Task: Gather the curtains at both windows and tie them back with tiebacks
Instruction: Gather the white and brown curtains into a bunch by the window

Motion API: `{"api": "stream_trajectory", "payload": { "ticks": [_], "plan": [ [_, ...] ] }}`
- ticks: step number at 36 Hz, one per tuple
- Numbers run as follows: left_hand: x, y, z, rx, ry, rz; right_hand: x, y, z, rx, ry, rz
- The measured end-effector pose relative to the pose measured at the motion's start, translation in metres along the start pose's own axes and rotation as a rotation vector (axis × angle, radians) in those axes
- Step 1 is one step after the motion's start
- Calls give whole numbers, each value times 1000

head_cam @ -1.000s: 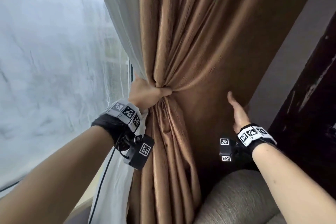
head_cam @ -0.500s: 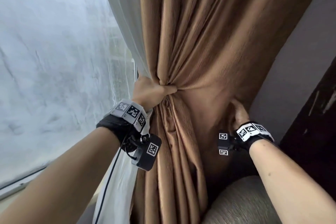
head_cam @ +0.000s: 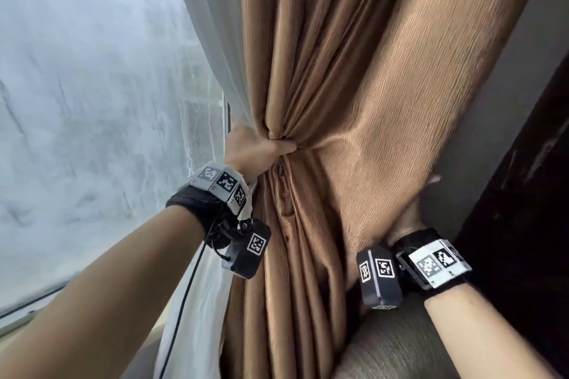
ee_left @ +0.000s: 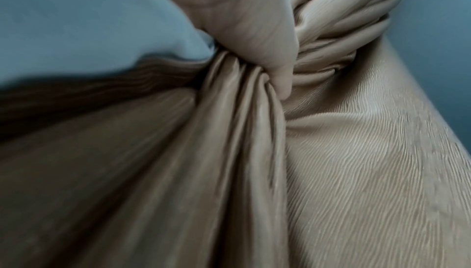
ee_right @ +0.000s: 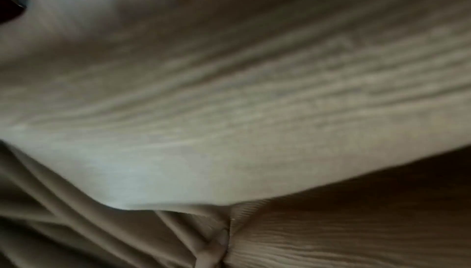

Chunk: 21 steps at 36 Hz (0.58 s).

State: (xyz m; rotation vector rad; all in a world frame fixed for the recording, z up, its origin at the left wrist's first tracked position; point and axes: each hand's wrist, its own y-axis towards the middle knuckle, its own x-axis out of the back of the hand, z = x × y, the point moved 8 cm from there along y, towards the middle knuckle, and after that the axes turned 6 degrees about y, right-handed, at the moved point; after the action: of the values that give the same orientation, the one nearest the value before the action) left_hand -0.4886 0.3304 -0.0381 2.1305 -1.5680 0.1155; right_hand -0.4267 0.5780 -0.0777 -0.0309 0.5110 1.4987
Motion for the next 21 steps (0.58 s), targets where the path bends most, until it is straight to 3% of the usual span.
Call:
{"api": "stream_trajectory", "payload": {
  "ticks": [1, 2, 3, 4, 5, 6, 13, 17, 21],
  "plan": [
    [-1, -1, -1, -1, -1, 8, -2, -5, 7, 121, 159, 165],
    [-2, -1, -1, -1, -3, 16, -1, -11, 6, 119, 349, 296],
    [-2, -2, -1, 2, -5, 20, 1, -14, 0, 44, 408, 300],
    [-2, -2, -1, 7, -9, 18, 4, -19, -8, 1, 313, 254],
    [-2, -2, -1, 10, -13, 10, -14, -26, -12, -83, 181, 341],
    [-1, -2, -1, 16, -10, 1, -16, -29, -17, -239, 124, 262],
    [-1, -9, -3, -1, -2, 1, -17, 5, -13, -128, -190, -326],
    [-3, -13, -2, 44, 24, 51, -50, 16, -15, -31, -511, -347],
    [-2, -16, 0, 30, 38, 61, -86, 17, -18, -13, -887, -177]
  ]
}}
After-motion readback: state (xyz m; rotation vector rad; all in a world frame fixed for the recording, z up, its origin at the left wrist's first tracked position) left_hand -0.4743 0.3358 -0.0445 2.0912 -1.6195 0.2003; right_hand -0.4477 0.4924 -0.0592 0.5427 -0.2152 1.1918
